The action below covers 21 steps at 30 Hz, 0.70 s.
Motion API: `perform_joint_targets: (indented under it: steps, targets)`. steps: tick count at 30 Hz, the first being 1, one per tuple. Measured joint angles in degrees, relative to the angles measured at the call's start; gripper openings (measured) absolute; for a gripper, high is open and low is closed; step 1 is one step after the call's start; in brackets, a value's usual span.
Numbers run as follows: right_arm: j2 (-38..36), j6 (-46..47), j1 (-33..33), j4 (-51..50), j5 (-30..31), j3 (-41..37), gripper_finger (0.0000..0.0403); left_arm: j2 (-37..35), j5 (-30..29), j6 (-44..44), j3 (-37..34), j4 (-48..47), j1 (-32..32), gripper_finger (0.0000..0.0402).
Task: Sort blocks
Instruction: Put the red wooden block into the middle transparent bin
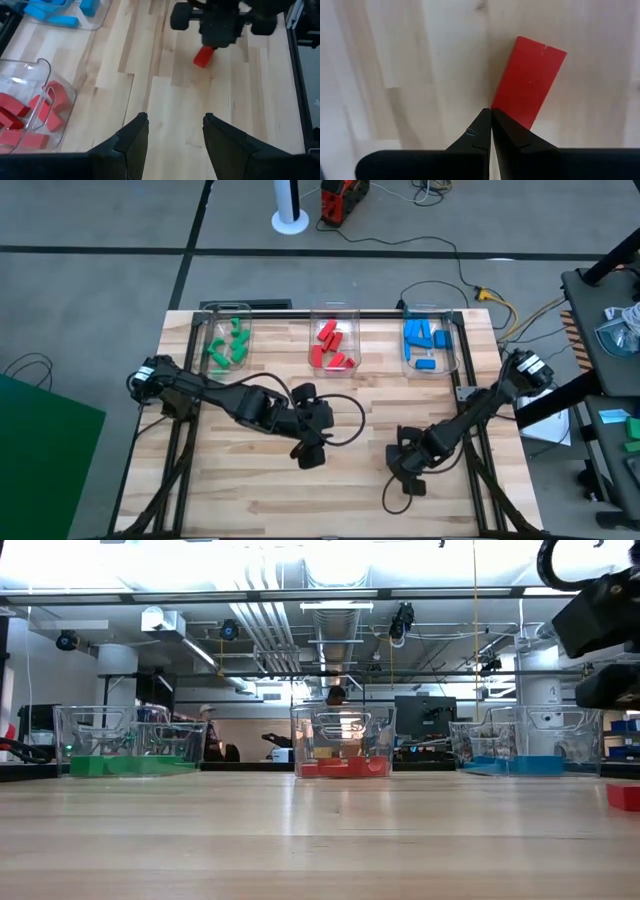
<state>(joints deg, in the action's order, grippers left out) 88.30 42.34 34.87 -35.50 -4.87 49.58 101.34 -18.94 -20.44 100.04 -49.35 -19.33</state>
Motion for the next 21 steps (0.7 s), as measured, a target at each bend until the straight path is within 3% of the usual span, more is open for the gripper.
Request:
perform_joint_targets:
  steps: [9, 15, 21]
  targets:
    - [-7.3, 0.6, -1.3, -2.3, 0.8, -0.2, 0.0009, 0.0, 0.4, 2.8, -0.1, 3.8, 0.0, 0.0166]
    - [-17.7, 9.3, -1.3, -2.2, 1.2, -0.2, 0.0009, 3.0, 3.5, 8.2, -0.2, 16.3, 1.2, 0.0166]
    - [-25.7, 15.1, -0.5, -2.1, 10.6, -0.2, 0.0009, 10.0, 4.2, 16.2, -0.3, 29.4, 1.5, 0.0166]
